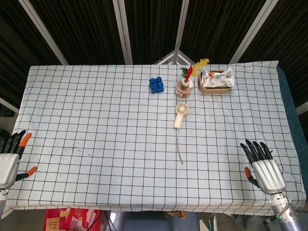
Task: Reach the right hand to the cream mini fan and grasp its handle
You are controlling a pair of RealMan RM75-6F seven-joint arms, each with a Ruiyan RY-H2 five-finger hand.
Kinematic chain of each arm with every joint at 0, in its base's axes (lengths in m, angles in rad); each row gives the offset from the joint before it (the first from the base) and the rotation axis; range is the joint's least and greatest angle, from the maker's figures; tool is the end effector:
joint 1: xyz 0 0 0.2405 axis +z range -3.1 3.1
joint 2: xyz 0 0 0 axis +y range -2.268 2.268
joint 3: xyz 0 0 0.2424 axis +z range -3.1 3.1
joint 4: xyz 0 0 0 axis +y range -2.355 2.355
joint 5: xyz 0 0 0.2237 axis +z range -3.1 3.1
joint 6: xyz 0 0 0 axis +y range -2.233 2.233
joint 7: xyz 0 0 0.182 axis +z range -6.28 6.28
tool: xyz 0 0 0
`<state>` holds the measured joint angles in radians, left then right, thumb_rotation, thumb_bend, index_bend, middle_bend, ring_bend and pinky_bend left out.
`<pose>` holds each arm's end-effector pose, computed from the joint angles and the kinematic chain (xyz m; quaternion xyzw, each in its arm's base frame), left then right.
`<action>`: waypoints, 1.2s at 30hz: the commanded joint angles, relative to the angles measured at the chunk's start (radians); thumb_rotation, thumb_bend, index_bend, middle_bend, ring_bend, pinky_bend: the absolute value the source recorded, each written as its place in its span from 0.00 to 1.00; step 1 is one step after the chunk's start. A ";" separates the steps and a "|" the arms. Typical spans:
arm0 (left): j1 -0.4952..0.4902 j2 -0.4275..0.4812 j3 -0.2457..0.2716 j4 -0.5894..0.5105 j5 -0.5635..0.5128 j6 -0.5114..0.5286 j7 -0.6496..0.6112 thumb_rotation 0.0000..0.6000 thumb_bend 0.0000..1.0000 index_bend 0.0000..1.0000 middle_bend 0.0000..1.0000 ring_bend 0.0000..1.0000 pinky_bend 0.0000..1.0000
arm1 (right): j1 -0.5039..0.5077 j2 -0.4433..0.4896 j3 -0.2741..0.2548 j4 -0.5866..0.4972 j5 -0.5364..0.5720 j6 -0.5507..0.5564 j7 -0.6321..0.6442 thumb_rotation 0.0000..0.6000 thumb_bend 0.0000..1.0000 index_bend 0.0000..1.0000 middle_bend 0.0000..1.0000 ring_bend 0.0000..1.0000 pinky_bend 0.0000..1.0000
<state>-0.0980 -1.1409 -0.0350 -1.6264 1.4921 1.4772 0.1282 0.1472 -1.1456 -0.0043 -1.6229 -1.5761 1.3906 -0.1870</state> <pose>-0.2989 0.2193 0.1286 -0.6170 -0.3643 -0.3579 0.5988 -0.2842 -0.2220 0.1008 0.6860 -0.3402 0.3331 0.5502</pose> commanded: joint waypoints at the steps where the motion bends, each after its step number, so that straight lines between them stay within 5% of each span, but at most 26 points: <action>1: 0.000 0.000 0.000 0.000 0.000 0.001 0.000 1.00 0.03 0.00 0.00 0.00 0.00 | 0.000 0.000 0.000 0.000 0.000 0.000 0.000 1.00 0.50 0.00 0.00 0.00 0.02; 11: 0.004 0.002 0.002 -0.004 0.003 0.006 -0.003 1.00 0.03 0.00 0.00 0.00 0.00 | 0.005 -0.003 0.007 -0.004 -0.001 0.000 0.013 1.00 0.50 0.00 0.00 0.00 0.02; 14: 0.005 0.004 0.000 -0.005 0.001 0.007 -0.010 1.00 0.03 0.00 0.00 0.00 0.00 | 0.025 -0.008 0.021 -0.008 0.009 -0.023 0.015 1.00 0.50 0.00 0.01 0.04 0.12; 16: 0.004 0.005 -0.001 -0.006 0.000 0.007 -0.015 1.00 0.03 0.00 0.00 0.00 0.00 | 0.044 -0.010 0.032 -0.010 0.013 -0.044 0.012 1.00 0.50 0.00 0.10 0.17 0.29; 18: 0.003 0.007 -0.001 -0.007 -0.001 0.003 -0.017 1.00 0.03 0.00 0.00 0.00 0.00 | 0.077 -0.018 0.054 -0.014 0.025 -0.080 0.001 1.00 0.50 0.00 0.33 0.41 0.51; 22: -0.001 0.010 -0.001 -0.010 -0.002 -0.004 -0.024 1.00 0.03 0.00 0.00 0.00 0.00 | 0.159 -0.047 0.104 -0.023 0.075 -0.186 -0.008 1.00 0.50 0.00 0.67 0.74 0.74; 27: -0.005 0.011 -0.002 -0.008 -0.001 -0.011 -0.030 1.00 0.03 0.00 0.00 0.00 0.00 | 0.266 -0.107 0.164 -0.017 0.166 -0.327 -0.040 1.00 0.61 0.00 0.76 0.84 0.79; 36: -0.003 0.026 -0.011 -0.010 -0.016 -0.010 -0.070 1.00 0.03 0.00 0.00 0.00 0.00 | 0.438 -0.272 0.234 0.101 0.331 -0.509 -0.146 1.00 0.71 0.00 0.80 0.88 0.80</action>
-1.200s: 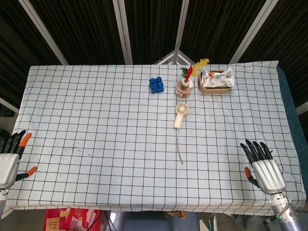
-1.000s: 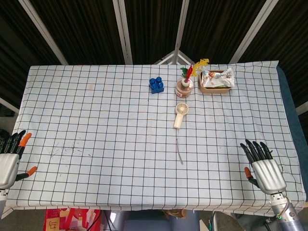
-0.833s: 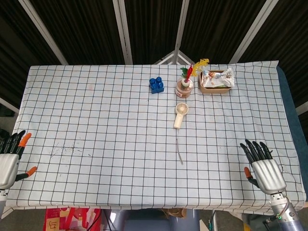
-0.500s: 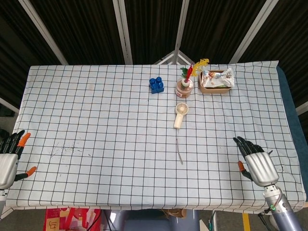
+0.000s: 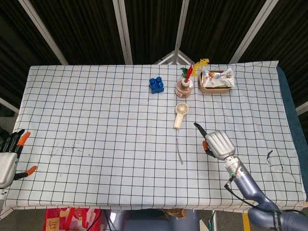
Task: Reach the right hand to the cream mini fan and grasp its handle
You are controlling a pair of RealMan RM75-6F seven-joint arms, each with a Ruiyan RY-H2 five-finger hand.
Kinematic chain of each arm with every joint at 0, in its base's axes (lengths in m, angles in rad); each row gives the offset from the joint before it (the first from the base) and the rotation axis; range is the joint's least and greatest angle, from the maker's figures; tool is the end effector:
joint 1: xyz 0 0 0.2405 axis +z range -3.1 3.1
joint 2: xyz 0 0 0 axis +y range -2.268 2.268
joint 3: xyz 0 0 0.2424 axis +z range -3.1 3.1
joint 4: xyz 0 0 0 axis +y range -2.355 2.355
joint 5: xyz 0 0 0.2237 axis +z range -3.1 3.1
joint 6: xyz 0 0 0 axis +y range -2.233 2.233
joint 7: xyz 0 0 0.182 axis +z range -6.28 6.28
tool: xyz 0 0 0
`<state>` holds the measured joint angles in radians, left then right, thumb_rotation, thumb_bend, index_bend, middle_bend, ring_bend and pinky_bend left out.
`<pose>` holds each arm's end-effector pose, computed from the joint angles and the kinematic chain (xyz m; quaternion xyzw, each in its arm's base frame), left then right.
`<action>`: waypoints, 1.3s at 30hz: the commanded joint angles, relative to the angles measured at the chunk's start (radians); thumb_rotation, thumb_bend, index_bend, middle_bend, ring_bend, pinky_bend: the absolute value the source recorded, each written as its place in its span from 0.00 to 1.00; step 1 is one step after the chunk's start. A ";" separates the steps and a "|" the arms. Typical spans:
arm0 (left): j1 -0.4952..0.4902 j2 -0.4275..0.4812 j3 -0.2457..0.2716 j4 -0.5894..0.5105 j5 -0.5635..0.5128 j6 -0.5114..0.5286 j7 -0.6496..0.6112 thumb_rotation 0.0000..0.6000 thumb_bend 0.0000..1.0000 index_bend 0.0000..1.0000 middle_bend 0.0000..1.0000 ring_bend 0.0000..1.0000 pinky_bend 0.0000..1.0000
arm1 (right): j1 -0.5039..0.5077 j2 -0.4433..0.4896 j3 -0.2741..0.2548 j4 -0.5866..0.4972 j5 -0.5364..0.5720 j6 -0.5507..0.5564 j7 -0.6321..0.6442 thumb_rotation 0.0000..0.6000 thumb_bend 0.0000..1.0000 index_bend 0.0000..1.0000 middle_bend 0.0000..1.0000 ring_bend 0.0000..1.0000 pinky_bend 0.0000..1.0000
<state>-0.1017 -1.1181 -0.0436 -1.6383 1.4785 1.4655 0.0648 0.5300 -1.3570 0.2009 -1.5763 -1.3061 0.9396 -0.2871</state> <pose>-0.3001 0.2223 0.1350 -0.6043 -0.3832 -0.3717 0.5914 -0.1858 -0.3466 0.0101 0.7427 -0.3652 0.3467 0.4413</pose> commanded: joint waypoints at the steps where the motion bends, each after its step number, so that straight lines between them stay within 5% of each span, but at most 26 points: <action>1: 0.000 0.004 -0.003 0.002 -0.004 0.000 -0.011 1.00 0.03 0.00 0.00 0.00 0.00 | 0.068 -0.074 0.033 0.068 0.077 -0.070 -0.056 1.00 0.71 0.00 0.80 0.88 0.80; 20: -0.001 0.026 -0.003 0.008 -0.004 -0.009 -0.076 1.00 0.03 0.00 0.00 0.00 0.00 | 0.224 -0.271 0.062 0.314 0.363 -0.171 -0.162 1.00 0.71 0.00 0.80 0.88 0.80; 39: -0.007 0.024 -0.003 0.005 -0.004 -0.018 -0.074 1.00 0.03 0.00 0.00 0.00 0.00 | 0.254 -0.293 0.036 0.363 0.414 -0.152 -0.170 1.00 0.71 0.00 0.80 0.88 0.80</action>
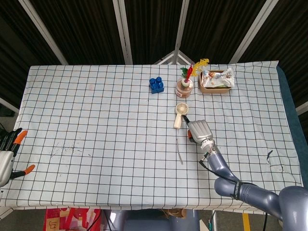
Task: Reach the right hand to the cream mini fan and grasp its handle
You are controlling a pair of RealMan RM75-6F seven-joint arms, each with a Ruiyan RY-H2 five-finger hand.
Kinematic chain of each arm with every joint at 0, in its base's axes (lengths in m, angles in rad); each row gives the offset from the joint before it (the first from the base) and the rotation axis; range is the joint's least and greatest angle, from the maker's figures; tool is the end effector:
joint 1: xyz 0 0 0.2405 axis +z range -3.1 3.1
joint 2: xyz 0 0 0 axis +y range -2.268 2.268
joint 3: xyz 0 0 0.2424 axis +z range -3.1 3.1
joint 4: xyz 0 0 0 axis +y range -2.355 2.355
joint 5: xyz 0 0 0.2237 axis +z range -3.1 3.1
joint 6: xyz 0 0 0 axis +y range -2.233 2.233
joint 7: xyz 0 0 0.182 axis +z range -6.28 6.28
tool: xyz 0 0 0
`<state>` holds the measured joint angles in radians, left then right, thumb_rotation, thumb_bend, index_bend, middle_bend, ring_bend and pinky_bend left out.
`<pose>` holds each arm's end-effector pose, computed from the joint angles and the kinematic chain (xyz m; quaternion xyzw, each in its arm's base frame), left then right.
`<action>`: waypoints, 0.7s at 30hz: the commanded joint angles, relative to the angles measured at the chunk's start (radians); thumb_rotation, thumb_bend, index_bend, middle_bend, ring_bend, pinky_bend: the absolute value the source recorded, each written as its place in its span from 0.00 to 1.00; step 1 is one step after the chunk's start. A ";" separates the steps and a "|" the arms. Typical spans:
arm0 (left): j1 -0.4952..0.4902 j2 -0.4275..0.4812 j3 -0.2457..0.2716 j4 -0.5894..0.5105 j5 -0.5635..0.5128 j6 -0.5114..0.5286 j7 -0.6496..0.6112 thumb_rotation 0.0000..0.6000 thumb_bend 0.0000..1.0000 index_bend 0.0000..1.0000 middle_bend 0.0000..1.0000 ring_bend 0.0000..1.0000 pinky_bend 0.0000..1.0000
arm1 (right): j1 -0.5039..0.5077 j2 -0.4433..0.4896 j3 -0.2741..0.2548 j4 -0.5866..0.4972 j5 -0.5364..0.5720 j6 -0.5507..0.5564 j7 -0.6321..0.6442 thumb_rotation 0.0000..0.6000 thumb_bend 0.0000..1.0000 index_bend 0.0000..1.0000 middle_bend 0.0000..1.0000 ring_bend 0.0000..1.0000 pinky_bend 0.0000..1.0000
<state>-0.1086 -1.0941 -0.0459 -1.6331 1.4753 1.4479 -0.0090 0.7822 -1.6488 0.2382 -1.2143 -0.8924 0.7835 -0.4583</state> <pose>-0.3037 0.2252 0.1410 -0.5978 -0.3994 -0.3822 0.5806 -0.1782 -0.4146 -0.0632 0.7315 -0.4157 0.2737 0.4660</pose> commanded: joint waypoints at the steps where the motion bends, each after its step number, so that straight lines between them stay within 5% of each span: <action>1: -0.001 -0.001 -0.001 0.000 -0.001 -0.001 0.000 1.00 0.03 0.00 0.00 0.00 0.00 | 0.002 -0.003 -0.001 0.001 0.001 0.006 0.002 1.00 0.71 0.00 0.80 0.88 0.80; 21: -0.002 0.002 -0.002 0.002 -0.006 -0.005 -0.007 1.00 0.03 0.00 0.00 0.00 0.00 | 0.027 -0.032 -0.019 0.036 0.028 0.012 0.001 1.00 0.71 0.00 0.80 0.88 0.80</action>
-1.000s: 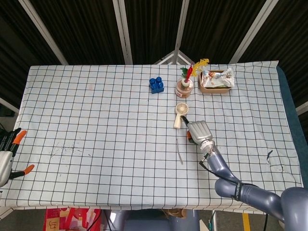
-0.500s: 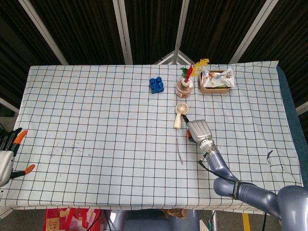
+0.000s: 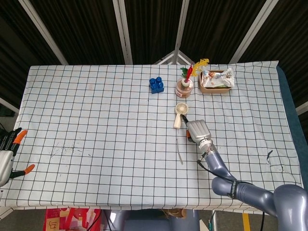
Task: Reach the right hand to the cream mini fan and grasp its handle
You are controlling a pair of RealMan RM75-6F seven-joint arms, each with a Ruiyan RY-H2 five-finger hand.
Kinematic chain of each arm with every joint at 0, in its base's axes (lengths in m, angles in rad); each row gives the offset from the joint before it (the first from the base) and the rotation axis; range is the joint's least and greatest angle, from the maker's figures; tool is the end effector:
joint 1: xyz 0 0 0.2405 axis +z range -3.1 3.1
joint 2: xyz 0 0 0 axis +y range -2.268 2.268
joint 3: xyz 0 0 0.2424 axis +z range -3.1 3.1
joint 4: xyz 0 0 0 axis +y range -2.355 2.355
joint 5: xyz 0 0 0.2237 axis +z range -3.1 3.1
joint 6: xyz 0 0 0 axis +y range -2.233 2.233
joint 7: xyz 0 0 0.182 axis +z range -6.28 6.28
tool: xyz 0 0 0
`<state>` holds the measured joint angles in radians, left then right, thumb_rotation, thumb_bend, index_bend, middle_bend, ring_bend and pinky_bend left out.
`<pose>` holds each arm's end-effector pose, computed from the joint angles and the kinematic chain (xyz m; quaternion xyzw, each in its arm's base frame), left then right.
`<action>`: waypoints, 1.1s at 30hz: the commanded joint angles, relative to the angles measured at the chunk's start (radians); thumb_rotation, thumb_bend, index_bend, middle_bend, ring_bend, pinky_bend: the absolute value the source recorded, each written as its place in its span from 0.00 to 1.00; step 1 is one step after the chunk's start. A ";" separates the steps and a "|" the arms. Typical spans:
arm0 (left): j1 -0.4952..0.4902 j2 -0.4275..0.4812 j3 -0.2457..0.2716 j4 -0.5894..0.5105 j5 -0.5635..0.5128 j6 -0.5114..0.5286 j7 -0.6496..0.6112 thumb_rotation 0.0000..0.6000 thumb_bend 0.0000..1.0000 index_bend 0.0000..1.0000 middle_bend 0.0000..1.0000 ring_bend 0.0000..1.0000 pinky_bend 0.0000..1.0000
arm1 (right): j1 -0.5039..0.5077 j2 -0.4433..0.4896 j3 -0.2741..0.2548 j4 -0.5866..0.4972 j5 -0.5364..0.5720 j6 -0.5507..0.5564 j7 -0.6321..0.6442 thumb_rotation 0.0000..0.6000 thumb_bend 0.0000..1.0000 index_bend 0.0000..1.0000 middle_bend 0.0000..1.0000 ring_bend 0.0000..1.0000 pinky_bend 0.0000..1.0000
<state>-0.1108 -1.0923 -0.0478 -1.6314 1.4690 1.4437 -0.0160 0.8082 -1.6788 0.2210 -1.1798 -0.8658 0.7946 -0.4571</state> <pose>-0.3049 0.2263 0.1419 -0.5958 -0.4019 -0.3823 0.5808 -0.1760 -0.4168 -0.0707 0.7305 -0.4162 0.2714 0.4685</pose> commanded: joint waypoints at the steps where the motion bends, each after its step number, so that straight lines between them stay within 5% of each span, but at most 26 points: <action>1: 0.000 0.000 0.000 0.000 0.000 -0.001 0.000 1.00 0.03 0.00 0.00 0.00 0.00 | 0.001 -0.003 -0.002 0.002 0.002 0.001 0.001 1.00 0.71 0.00 0.80 0.88 0.80; 23: 0.000 0.000 0.000 -0.001 -0.001 0.001 -0.008 1.00 0.03 0.00 0.00 0.00 0.00 | 0.005 -0.057 -0.054 0.055 0.034 -0.004 -0.045 1.00 0.73 0.00 0.80 0.88 0.80; 33: 0.000 0.001 0.000 -0.002 -0.003 -0.001 -0.008 1.00 0.03 0.00 0.00 0.00 0.00 | 0.007 -0.044 -0.034 0.028 -0.011 0.065 -0.043 1.00 0.73 0.00 0.80 0.88 0.80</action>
<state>-0.1105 -1.0914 -0.0475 -1.6330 1.4656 1.4429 -0.0237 0.8145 -1.7290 0.1763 -1.1400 -0.8606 0.8386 -0.5060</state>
